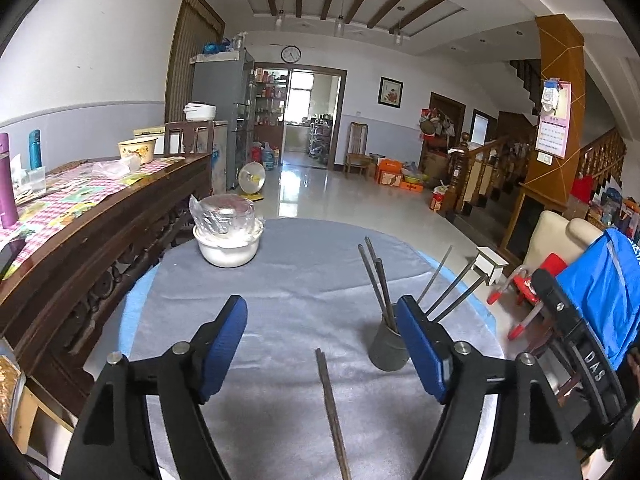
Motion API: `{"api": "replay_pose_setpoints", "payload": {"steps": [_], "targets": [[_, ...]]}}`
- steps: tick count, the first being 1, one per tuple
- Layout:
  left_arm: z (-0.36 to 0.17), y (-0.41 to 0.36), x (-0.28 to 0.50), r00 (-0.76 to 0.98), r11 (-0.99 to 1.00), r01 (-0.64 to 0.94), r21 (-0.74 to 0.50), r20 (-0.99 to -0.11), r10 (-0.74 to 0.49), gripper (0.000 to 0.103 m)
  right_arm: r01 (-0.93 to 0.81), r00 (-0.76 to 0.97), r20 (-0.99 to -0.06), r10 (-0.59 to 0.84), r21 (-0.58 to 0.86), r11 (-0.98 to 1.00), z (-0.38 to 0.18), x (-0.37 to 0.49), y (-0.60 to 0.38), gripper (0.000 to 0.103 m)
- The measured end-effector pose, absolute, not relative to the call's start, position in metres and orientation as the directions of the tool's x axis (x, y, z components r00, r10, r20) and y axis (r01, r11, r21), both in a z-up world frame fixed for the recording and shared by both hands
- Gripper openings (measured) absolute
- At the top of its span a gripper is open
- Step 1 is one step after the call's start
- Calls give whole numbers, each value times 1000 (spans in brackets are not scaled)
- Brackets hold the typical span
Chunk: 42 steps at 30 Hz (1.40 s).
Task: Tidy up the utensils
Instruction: 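Withdraw both open tools from the cup back over the cloth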
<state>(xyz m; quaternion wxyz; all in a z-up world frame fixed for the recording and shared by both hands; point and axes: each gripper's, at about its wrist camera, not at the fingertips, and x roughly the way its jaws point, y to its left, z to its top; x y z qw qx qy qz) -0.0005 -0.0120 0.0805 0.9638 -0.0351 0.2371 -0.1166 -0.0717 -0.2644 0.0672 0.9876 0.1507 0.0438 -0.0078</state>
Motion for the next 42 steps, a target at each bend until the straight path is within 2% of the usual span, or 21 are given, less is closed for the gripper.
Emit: {"api": "replay_pose_setpoints", "payload": {"steps": [8, 16, 26, 33, 42], "targets": [[85, 2, -19, 885, 983, 170, -75, -426, -186, 85, 26, 997, -78, -6, 264, 964, 73, -86, -256, 77], [86, 20, -33, 899, 990, 136, -43, -415, -142, 85, -1, 997, -72, 18, 228, 974, 79, -94, -237, 77], [77, 36, -52, 912, 993, 114, 28, -400, -93, 88, -55, 977, -190, 99, 227, 972, 55, -92, -217, 77], [45, 39, -49, 869, 991, 126, 44, -487, -89, 89, -74, 931, -326, 166, 276, 958, 17, -78, -212, 77], [4, 42, -49, 787, 992, 118, 35, -613, -72, 89, -84, 892, -401, 210, 309, 947, -9, -74, -207, 77]]}}
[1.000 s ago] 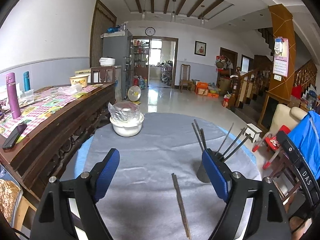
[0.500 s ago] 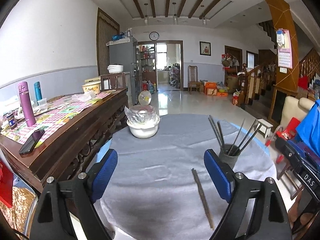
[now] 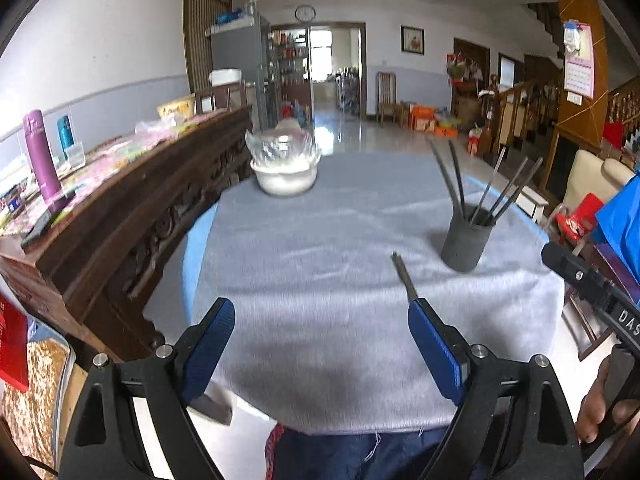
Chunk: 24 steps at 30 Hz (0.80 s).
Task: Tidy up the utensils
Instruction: 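Withdraw both open tools from the cup back over the cloth, then move the right tool toward the last loose rod on the cloth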
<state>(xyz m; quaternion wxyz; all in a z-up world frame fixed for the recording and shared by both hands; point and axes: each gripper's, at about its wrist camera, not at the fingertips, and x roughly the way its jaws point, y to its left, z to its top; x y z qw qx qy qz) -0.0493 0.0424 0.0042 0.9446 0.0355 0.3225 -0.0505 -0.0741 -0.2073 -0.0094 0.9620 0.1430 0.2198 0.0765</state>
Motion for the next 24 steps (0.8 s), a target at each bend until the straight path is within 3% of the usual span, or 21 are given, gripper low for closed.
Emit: {"api": "replay_pose_setpoints", "payload": {"steps": [12, 24], "targets": [[-16, 33, -54, 738, 991, 127, 49, -672, -62, 89, -41, 873, -445, 200, 342, 939, -22, -75, -215, 77], [-9, 25, -59, 740, 988, 131, 86, -671, -40, 89, -23, 902, -398, 167, 342, 939, -9, -95, -232, 77]]}}
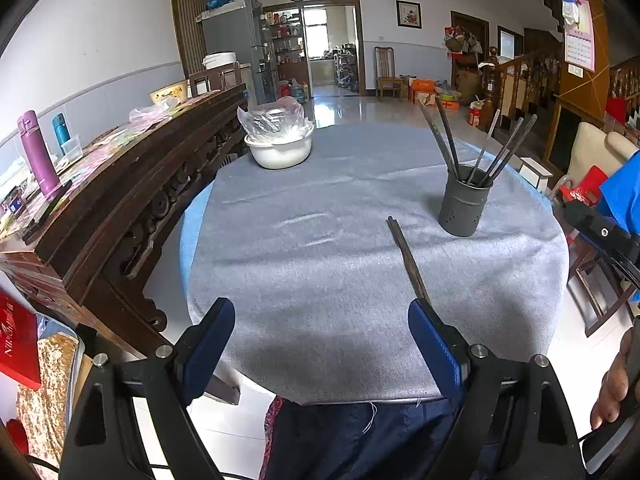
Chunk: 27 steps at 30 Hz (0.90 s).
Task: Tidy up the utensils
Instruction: 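Move the right tool toward the last loose rod on the cloth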
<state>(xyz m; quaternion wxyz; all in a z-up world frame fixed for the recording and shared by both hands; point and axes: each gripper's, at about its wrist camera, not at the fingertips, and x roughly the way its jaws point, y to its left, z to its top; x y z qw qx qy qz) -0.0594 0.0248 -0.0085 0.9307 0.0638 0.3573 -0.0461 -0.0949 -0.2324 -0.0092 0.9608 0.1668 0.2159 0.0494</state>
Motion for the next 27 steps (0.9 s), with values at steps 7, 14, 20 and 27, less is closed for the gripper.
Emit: {"api": "replay_pose_setpoints", "payload": {"steps": [7, 14, 20, 27], "targets": [[-7, 14, -63, 745, 983, 142, 115, -667, -29, 89, -41, 915, -369, 164, 319, 947, -4, -106, -231, 77], [-13, 6, -67, 744, 978, 157, 137, -668, -25, 89, -65, 913, -367, 180, 306, 950, -8, -110, -225, 77], [-19, 9, -67, 735, 980, 153, 127, -677, -27, 89, -77, 906, -377, 191, 297, 952, -14, -109, -219, 77], [-28, 18, -64, 713, 986, 134, 96, -701, -29, 89, -89, 894, -398, 204, 289, 953, -21, -106, -211, 77]]}}
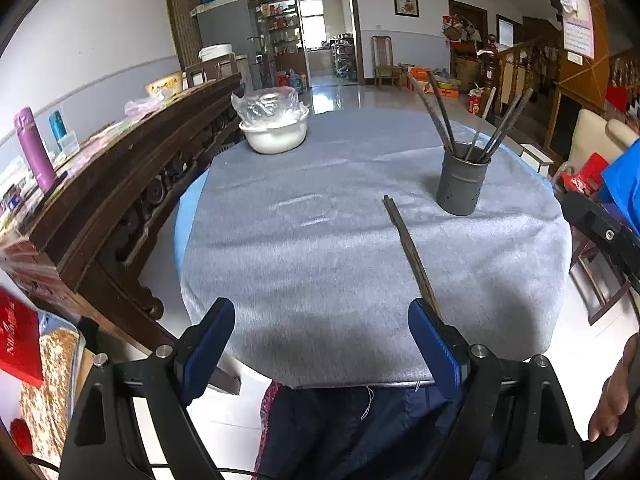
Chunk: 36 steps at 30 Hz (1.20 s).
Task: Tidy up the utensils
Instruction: 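Move the right tool toward the last loose rod on the cloth, then close the right tool on the loose rod pair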
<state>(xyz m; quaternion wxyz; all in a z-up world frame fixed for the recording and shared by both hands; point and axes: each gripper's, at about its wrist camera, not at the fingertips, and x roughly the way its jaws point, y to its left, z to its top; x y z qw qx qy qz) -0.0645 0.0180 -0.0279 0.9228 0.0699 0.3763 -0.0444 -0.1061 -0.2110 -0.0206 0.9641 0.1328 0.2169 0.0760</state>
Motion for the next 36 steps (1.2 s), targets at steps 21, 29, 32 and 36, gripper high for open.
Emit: {"api": "replay_pose_setpoints", "payload": {"steps": [21, 29, 32, 36], "targets": [[-58, 59, -41, 673, 999, 39, 11, -739, -18, 89, -135, 737, -608, 295, 295, 946, -73, -17, -180, 39], [-94, 80, -13, 589, 999, -27, -24, -808, -3, 89, -85, 648, -710, 274, 291, 953, -117, 67, -174, 31], [-101, 81, -3, 575, 999, -32, -18, -818, 4, 89, -71, 626, -736, 258, 276, 959, -129, 95, -172, 29], [-102, 78, 15, 568, 1000, -27, -12, -823, 5, 89, -67, 595, -764, 251, 264, 962, -142, 120, -170, 27]]}}
